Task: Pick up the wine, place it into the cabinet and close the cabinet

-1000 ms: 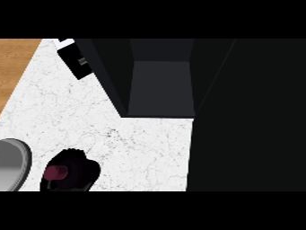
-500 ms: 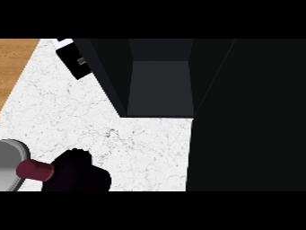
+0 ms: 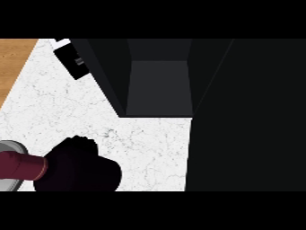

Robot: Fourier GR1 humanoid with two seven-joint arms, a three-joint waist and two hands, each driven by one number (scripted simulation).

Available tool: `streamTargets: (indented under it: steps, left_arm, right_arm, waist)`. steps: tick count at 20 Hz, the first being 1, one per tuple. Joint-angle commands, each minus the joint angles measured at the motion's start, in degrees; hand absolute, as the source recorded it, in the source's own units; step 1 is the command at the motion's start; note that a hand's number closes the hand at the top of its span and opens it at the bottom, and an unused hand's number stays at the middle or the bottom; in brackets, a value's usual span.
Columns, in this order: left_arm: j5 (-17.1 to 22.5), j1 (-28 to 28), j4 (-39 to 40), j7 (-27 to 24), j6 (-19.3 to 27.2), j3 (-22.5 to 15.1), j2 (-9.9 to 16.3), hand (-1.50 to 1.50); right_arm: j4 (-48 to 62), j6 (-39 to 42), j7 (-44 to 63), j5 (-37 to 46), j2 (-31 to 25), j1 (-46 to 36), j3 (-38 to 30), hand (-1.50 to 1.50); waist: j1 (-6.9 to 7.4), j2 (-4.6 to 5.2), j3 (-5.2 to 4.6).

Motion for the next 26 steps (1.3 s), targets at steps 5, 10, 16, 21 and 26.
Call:
streamTargets:
  steps: [5, 10, 16, 21, 26]
  left_arm:
    - [1.3, -12.7, -1.3, 10.3, 12.5, -2.8, -0.2, 1.5]
    - [-0.7, -22.8, 3.6, 9.0, 20.6, -5.2, -0.2, 1.5]
    - [-4.0, -29.9, 12.1, 6.7, 25.9, -7.3, -0.2, 1.5]
    - [-5.3, -34.1, 19.6, 3.9, 30.8, -12.8, -0.2, 1.5]
    - [-0.3, -40.3, 31.0, -0.8, 32.5, -12.0, -0.2, 1.5]
  right_arm:
    - [1.1, -1.0, 0.2, 1.6, 0.6, -1.9, 0.7, -1.5]
    - [4.9, 0.6, -4.3, 2.1, 1.2, 0.0, 0.7, -1.5]
    - [1.2, -1.1, 0.8, 2.2, 1.1, -2.0, 2.1, -1.5]
    - [0.5, -0.7, 1.2, 0.0, 0.2, -1.5, -0.5, -1.5]
    - [-0.8, 0.4, -0.9, 1.1, 0.8, 1.5, 1.3, -1.5]
  waist:
    - [-0.24, 0.07, -0.05]
    - [-0.49, 0.15, -0.03]
    - [-0.54, 0.1, -0.05]
    - [-0.78, 0.13, -0.05]
    - [-1.13, 0.18, -0.06]
